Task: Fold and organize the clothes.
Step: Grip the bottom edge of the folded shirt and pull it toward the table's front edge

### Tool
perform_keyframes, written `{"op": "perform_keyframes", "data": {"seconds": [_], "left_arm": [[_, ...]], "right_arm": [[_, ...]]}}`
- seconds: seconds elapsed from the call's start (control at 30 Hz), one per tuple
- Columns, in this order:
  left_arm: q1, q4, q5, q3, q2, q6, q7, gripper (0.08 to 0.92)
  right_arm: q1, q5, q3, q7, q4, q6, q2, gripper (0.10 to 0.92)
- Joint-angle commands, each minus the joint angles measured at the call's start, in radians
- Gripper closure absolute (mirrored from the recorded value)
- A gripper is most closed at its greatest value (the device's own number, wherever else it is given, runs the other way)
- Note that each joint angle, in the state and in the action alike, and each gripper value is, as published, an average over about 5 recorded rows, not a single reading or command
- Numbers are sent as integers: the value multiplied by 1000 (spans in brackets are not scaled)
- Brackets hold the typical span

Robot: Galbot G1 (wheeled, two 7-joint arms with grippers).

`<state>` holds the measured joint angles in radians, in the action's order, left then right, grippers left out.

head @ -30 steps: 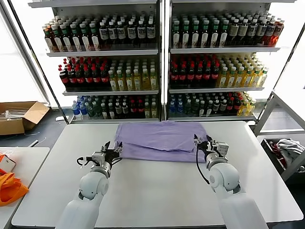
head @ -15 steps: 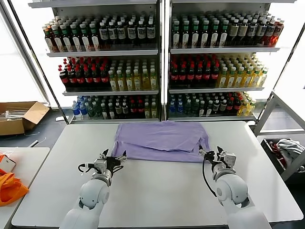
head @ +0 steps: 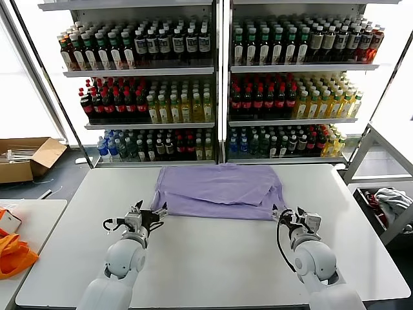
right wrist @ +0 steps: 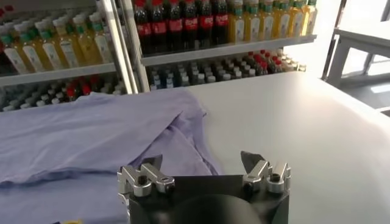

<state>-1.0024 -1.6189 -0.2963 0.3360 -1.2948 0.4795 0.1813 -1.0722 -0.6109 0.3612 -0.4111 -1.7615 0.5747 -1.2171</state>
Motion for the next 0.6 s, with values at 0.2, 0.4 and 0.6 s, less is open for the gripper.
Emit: {"op": "perform_keyframes", "data": {"seconds": [0.2,0.4,0.6], "left_arm": [[-7,23,-26,-6,3,11,5,203],[-22,20,-37,-7,3,29,9,364],[-37,14,-44,-6,4,37,9,538]], "right_arm": [[-2,-3,-9,3,54,1,0,205],[-19,-2,-15,2,34,2,5,327],[-55,10,-20,3,-30,3,14,500]]}}
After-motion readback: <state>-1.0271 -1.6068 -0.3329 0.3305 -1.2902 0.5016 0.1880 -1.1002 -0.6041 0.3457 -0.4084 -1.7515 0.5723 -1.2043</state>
